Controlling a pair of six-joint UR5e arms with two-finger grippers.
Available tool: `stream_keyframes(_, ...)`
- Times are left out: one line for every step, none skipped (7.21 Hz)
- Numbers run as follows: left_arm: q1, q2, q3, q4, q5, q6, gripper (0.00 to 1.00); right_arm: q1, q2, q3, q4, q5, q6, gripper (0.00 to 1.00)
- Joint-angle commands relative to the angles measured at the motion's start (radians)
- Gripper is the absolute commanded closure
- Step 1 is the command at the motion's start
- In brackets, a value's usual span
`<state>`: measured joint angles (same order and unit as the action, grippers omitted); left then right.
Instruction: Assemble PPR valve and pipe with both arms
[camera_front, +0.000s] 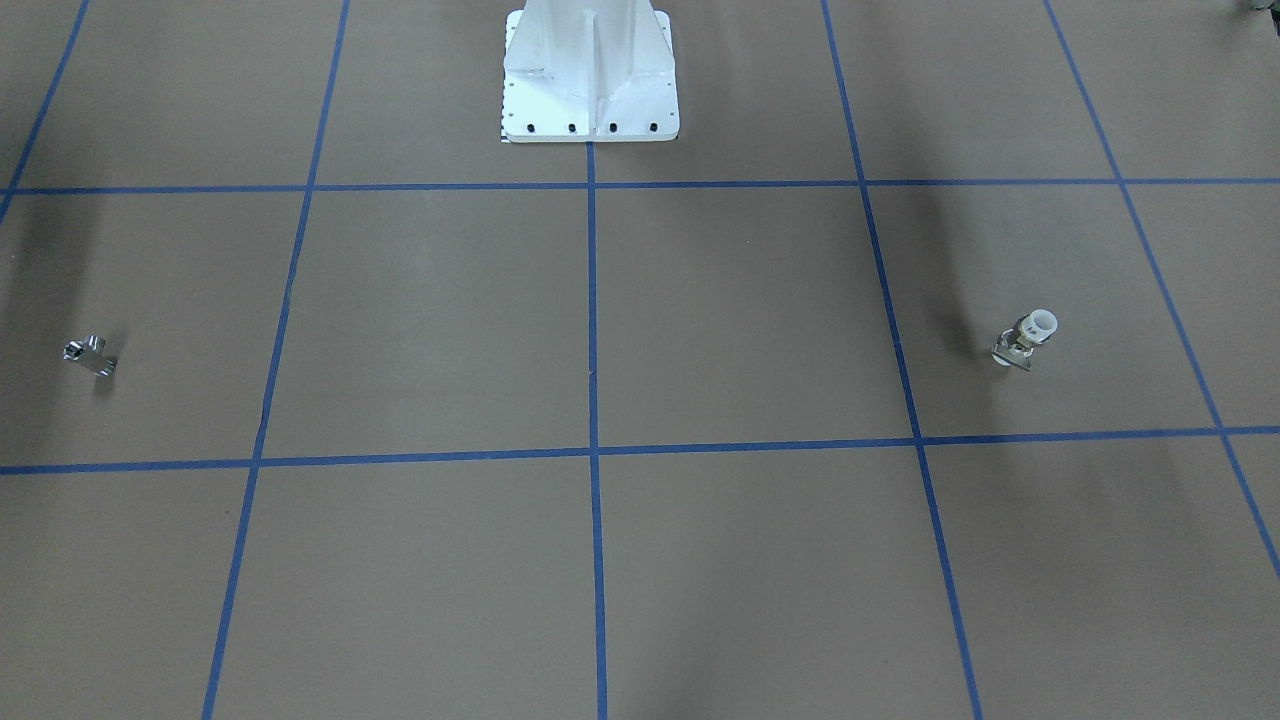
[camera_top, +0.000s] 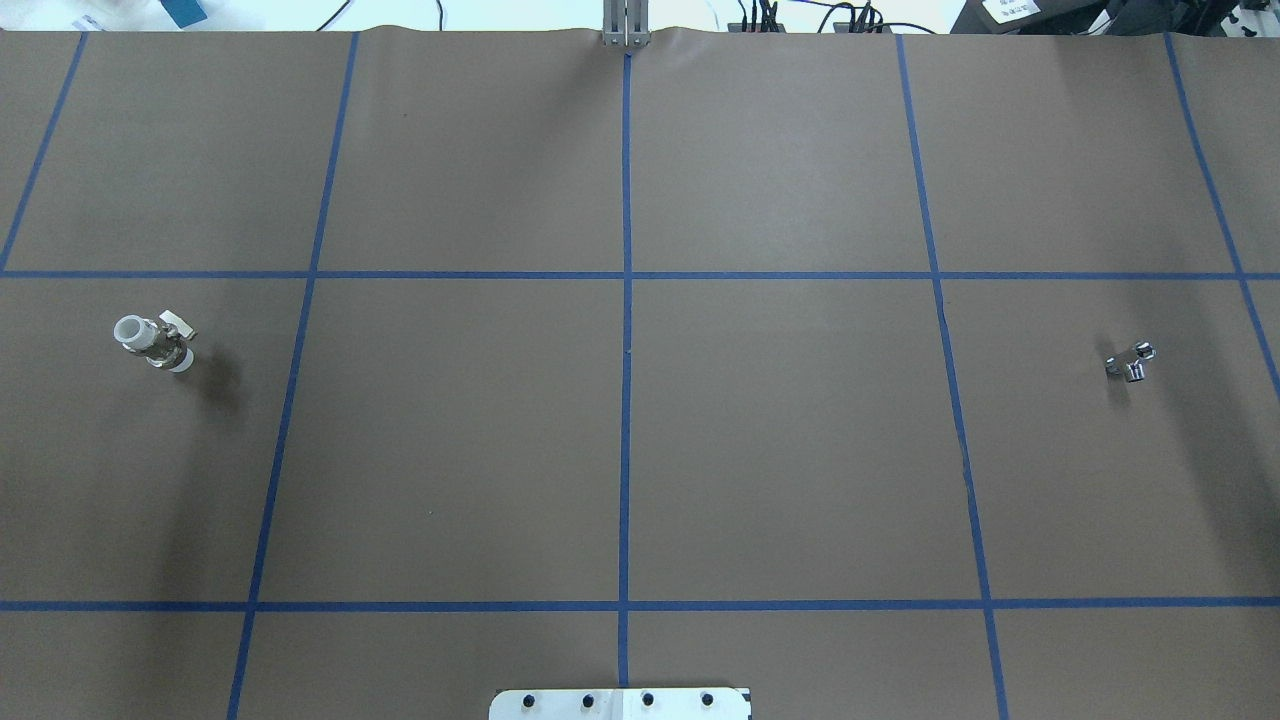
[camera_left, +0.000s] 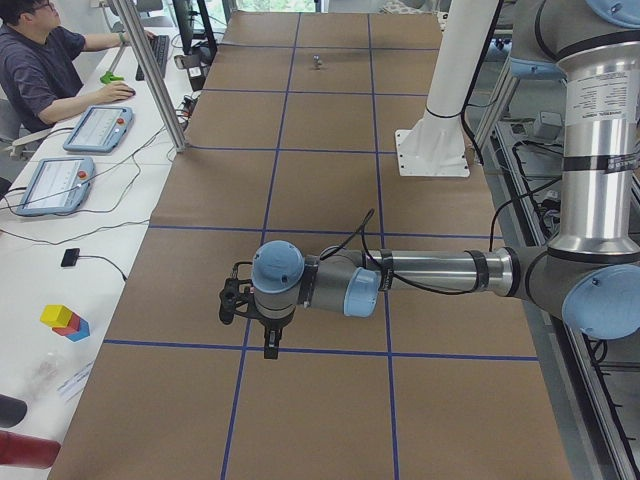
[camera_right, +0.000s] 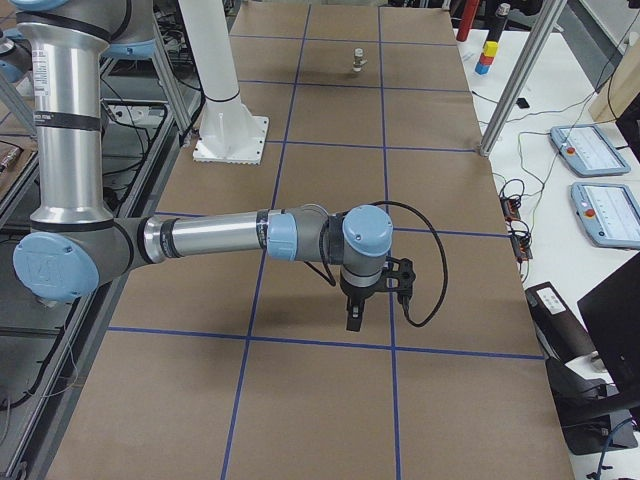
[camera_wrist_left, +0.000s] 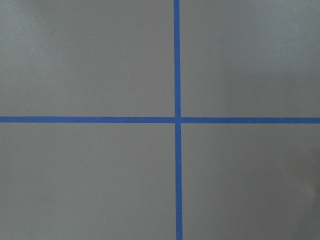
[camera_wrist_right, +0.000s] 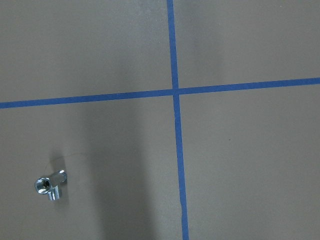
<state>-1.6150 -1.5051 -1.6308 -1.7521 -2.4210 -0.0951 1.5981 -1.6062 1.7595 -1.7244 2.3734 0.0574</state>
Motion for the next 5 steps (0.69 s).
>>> stream_keyframes(0.003, -0.019, -0.010, 0.008, 0.000, -0.009, 0.00, -0.003, 0.047, 0.006, -0.010, -0.010, 0.015, 0.00)
stream_keyframes(0.007, -0.059, -0.015, 0.009, -0.001, -0.097, 0.00, -0.003, 0.052, 0.009, -0.003, -0.007, 0.015, 0.00)
stream_keyframes(0.068, -0.090, -0.018, 0.009, -0.004, -0.182, 0.00, -0.003, 0.046, 0.008, 0.000, -0.011, 0.012, 0.00)
stream_keyframes(0.140, -0.095, -0.018, 0.003, -0.001, -0.204, 0.00, -0.003, 0.008, -0.001, 0.011, -0.010, 0.006, 0.00)
stream_keyframes(0.214, -0.098, -0.052, -0.003, 0.016, -0.310, 0.00, -0.004, 0.005, 0.005, 0.063, -0.005, 0.015, 0.00)
